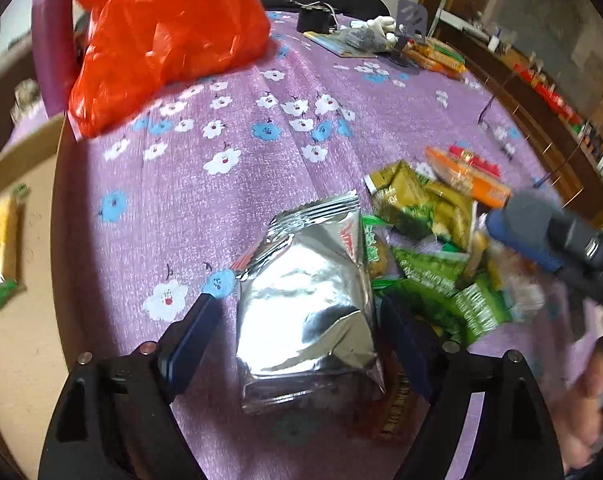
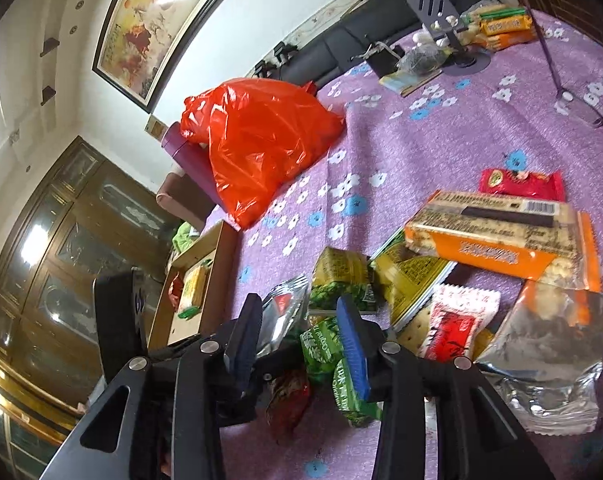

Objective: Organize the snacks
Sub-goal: 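Grasp the silver foil bag with the left gripper, then grasp a green pea snack bag with the right gripper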

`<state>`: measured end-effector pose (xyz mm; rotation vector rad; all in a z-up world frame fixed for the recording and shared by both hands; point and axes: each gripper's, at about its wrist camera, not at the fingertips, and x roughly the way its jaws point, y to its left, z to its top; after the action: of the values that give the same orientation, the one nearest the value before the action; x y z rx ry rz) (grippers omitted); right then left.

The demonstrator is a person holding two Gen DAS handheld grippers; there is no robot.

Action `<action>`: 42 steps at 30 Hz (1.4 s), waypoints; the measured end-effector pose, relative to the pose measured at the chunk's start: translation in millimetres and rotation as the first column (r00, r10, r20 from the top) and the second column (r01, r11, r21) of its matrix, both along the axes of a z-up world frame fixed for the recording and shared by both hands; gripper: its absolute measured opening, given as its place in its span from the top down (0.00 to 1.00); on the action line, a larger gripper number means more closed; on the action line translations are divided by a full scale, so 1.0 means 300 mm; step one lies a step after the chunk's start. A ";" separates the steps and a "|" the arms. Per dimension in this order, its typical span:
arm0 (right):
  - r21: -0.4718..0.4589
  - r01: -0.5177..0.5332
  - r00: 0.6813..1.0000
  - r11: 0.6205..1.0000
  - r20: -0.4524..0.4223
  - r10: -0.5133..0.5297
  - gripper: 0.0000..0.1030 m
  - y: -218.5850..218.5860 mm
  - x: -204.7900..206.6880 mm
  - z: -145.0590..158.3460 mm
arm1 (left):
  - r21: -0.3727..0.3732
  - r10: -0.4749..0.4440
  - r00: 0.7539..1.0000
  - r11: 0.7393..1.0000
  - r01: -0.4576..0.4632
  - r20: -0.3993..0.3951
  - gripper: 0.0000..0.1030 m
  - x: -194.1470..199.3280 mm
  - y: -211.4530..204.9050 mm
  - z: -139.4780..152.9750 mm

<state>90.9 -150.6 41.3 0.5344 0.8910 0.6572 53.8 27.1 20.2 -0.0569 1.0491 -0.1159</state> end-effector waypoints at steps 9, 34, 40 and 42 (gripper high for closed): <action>-0.136 0.036 0.996 0.990 0.091 -0.024 0.55 0.030 -0.013 0.022 | -0.007 0.029 0.990 1.000 -0.029 0.136 0.45 -0.067 0.067 0.058; -0.520 0.081 0.972 0.850 0.229 0.047 0.92 0.255 0.019 -0.004 | -0.026 0.104 0.960 0.995 -0.101 0.259 0.44 -0.067 0.181 0.104; -0.498 0.056 0.978 0.865 0.200 0.052 0.92 0.250 0.031 -0.014 | -0.042 0.121 0.962 0.993 -0.115 0.246 0.44 -0.058 0.195 0.097; -0.486 0.064 0.980 0.871 0.198 0.038 0.89 0.238 0.036 -0.008 | -0.044 0.121 0.962 0.992 -0.114 0.244 0.44 -0.057 0.195 0.096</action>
<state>101.7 -79.3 39.1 0.0121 0.8216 0.4360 36.7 85.6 48.9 -0.1282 0.7938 -0.0288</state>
